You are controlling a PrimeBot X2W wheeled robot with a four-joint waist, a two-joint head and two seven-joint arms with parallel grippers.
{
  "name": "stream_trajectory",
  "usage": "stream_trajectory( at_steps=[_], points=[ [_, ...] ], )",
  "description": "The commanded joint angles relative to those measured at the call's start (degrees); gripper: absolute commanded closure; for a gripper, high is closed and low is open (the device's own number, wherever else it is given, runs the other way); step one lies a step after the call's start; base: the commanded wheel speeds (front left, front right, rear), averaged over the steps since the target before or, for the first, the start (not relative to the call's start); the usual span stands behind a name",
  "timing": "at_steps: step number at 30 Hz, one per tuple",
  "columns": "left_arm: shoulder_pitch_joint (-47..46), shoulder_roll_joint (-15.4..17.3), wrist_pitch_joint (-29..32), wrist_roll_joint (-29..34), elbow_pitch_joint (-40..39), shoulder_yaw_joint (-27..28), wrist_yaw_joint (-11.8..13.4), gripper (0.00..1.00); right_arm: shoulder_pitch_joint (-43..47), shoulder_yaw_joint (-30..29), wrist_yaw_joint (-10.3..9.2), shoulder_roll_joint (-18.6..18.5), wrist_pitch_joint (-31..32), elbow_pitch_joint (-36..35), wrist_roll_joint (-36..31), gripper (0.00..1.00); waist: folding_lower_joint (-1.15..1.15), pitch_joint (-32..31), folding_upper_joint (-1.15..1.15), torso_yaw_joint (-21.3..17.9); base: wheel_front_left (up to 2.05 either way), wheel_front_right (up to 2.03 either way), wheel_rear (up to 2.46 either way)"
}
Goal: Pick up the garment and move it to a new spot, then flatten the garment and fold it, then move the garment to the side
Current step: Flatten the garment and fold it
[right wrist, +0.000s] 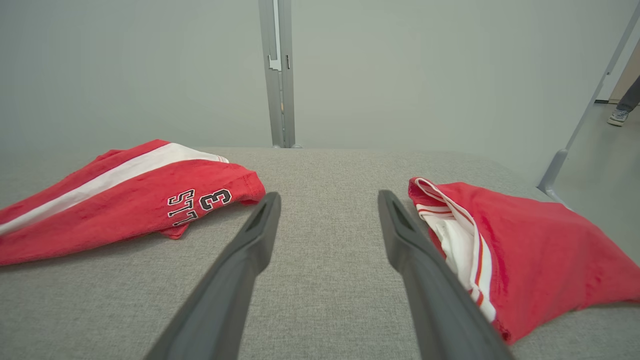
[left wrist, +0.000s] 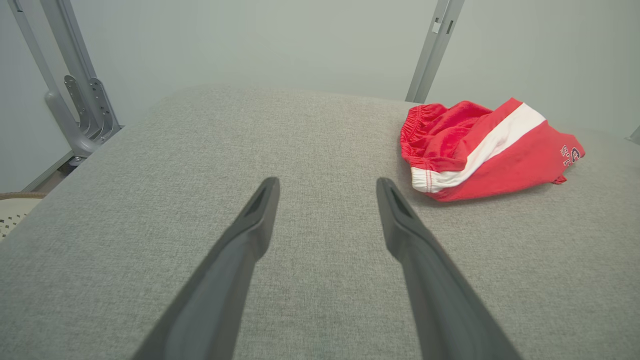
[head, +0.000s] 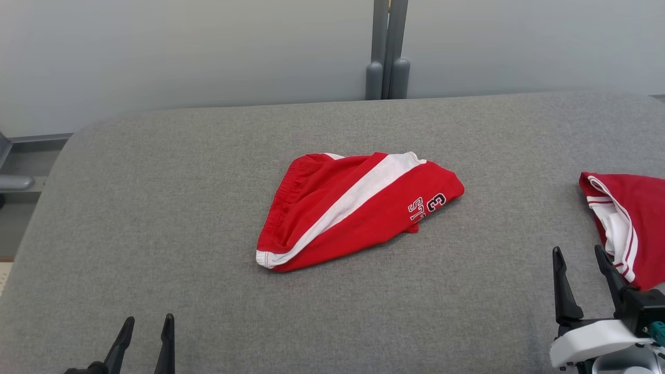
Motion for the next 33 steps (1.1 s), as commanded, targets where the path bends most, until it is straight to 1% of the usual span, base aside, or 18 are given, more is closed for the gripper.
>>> stream_trajectory(
  at_steps=[1, 10, 13, 14, 16, 17, 19, 21, 23, 25, 27, 30, 33],
  points=[
    [0.1, 0.0, -0.2, 0.6, 0.0, 0.4, -0.3, 0.0, -0.4, -0.1, -0.04, 0.0, 0.0, 0.2, 0.0, 0.0, 0.0, 0.0, 0.0, 0.0, 0.0, 0.0, 0.0],
    [-0.6, -0.6, -0.2, 0.2, 0.0, 0.3, -0.4, 0.0, -1.2, 0.8, -0.03, 0.3, 0.0, 1.7, 1.5, 0.0, 0.0, 0.1, 0.0, 0.2, 0.0, 0.0, 0.0],
    [-1.7, -0.4, 0.0, -1.1, 0.7, -1.0, -0.5, 0.0, -3.9, 3.2, -0.03, -0.7, 0.0, 4.2, 2.8, 0.0, 0.0, 1.4, 0.0, 0.2, 0.0, 0.0, 0.0],
    [-2.8, -0.3, 1.0, -1.8, 0.9, -1.6, -0.5, 0.0, -5.7, 4.4, -0.04, -1.1, 0.1, 5.3, 3.6, 0.0, 0.0, 2.0, 0.0, 0.3, 0.0, 0.0, 0.0],
    [-5.0, -0.3, 4.6, -4.1, 0.5, -3.4, -0.5, 0.0, -10.2, 7.4, -0.03, -2.6, 3.1, 7.0, 5.0, 0.0, 0.0, 3.6, 0.0, 0.3, 0.0, 0.0, 0.0],
    [-5.0, -0.3, 4.6, -4.1, 0.5, -3.4, -0.5, 0.0, -10.2, 7.4, -0.03, -2.6, 3.1, 7.0, 5.0, 0.0, 0.0, 3.6, 0.0, 0.3, 0.0, 0.0, 0.0],
    [-8.0, -0.8, 9.1, -6.6, -0.1, -4.2, -0.4, 0.0, -16.0, 10.1, -0.04, -4.5, 7.8, 8.4, 6.7, 0.0, 0.0, 5.5, 0.0, 0.6, 0.0, 0.0, 0.0],
    [-11.5, -1.9, 14.9, -9.0, -0.9, -5.7, -0.3, 0.0, -21.8, 13.4, -0.04, -6.8, 13.9, 9.6, 9.0, 0.0, 0.0, 7.4, 0.0, 1.2, 0.0, 0.0, 0.0],
    [-15.1, -3.1, 21.0, -11.6, -1.7, -6.8, 0.4, 0.0, -28.1, 16.5, -0.04, -9.3, 21.1, 11.1, 10.6, 0.0, 0.0, 9.4, 0.0, 1.8, 0.0, 0.0, 0.0],
    [-18.6, -4.0, 26.5, -13.0, -2.3, -8.1, 1.2, 0.0, -34.4, 20.4, -0.04, -11.3, 28.1, 12.4, 13.3, 0.0, 0.0, 11.6, 0.0, 2.6, 0.0, 0.0, 0.0],
    [-21.7, -4.8, 30.6, -13.8, -2.7, -9.5, 1.4, 0.0, -40.0, 23.5, -0.03, -13.2, 34.1, 14.0, 16.1, 0.0, 0.0, 13.6, 0.0, 3.3, 0.0, 0.0, 0.0],
    [-25.3, -4.7, 35.3, -13.8, -2.6, -11.4, 1.8, 0.0, -47.1, 27.3, -0.05, -15.5, 40.6, 17.2, 20.0, 0.0, 0.0, 16.5, 0.0, 4.5, 0.0, 0.0, 0.0],
    [-28.1, -5.0, 38.9, -14.1, -2.6, -12.8, 1.9, 0.0, -52.4, 30.9, -0.05, -17.3, 44.1, 20.8, 22.0, 0.0, 0.0, 18.9, 0.0, 5.9, 0.0, 0.0, 0.0]
  ],
)
